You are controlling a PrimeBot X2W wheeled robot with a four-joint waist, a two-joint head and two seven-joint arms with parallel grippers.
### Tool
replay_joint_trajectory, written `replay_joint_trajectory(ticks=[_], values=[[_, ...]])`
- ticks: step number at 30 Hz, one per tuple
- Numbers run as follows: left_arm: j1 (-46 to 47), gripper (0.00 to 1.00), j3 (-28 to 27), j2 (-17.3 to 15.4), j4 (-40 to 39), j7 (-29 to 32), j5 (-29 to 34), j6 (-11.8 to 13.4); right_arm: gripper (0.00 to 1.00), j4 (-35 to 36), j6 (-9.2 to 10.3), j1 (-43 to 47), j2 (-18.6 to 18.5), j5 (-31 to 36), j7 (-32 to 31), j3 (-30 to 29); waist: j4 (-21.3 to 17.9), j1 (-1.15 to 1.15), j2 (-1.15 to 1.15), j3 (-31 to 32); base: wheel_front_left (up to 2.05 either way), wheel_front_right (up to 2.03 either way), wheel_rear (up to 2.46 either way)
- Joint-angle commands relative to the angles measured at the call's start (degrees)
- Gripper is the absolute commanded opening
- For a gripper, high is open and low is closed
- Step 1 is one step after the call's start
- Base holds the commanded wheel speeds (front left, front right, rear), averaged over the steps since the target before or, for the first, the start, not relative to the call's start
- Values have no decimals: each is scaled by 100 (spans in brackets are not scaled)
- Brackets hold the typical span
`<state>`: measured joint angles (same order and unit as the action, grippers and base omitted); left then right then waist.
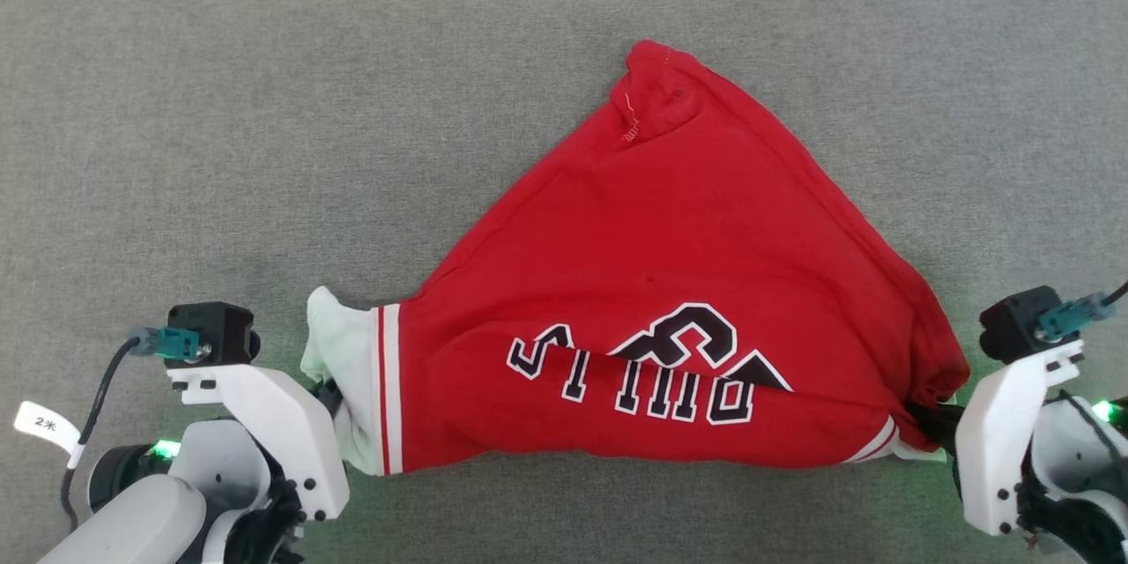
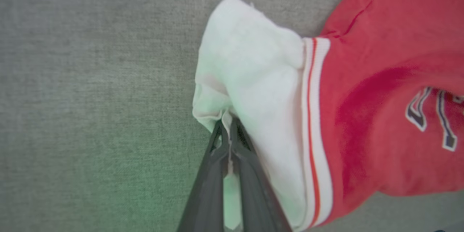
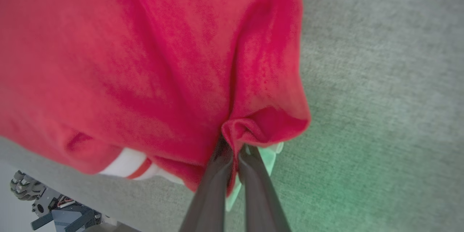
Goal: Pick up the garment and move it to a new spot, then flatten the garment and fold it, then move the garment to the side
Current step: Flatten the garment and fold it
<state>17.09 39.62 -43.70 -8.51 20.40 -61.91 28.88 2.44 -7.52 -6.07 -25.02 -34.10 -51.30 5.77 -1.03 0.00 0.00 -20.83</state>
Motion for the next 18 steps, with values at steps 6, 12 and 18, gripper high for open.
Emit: replay_joint_trajectory(ticks=[6, 12, 18], values=[[57, 0, 5, 80, 115, -55, -77, -91, 100, -510, 27, -127, 193, 204, 288, 131, 39, 0, 0, 41, 0, 0, 0], [4, 0, 29, 104, 134, -84, -72, -108, 100, 407, 16, -22, -79, 31, 178, -281, 96, 0, 0, 129, 0, 0, 0], [-53, 0, 61, 153, 105, -126, -58, -135, 100, 1557, 4, -7, -175, 64, -9, -843, 249, 0, 0, 180, 0, 0, 0]])
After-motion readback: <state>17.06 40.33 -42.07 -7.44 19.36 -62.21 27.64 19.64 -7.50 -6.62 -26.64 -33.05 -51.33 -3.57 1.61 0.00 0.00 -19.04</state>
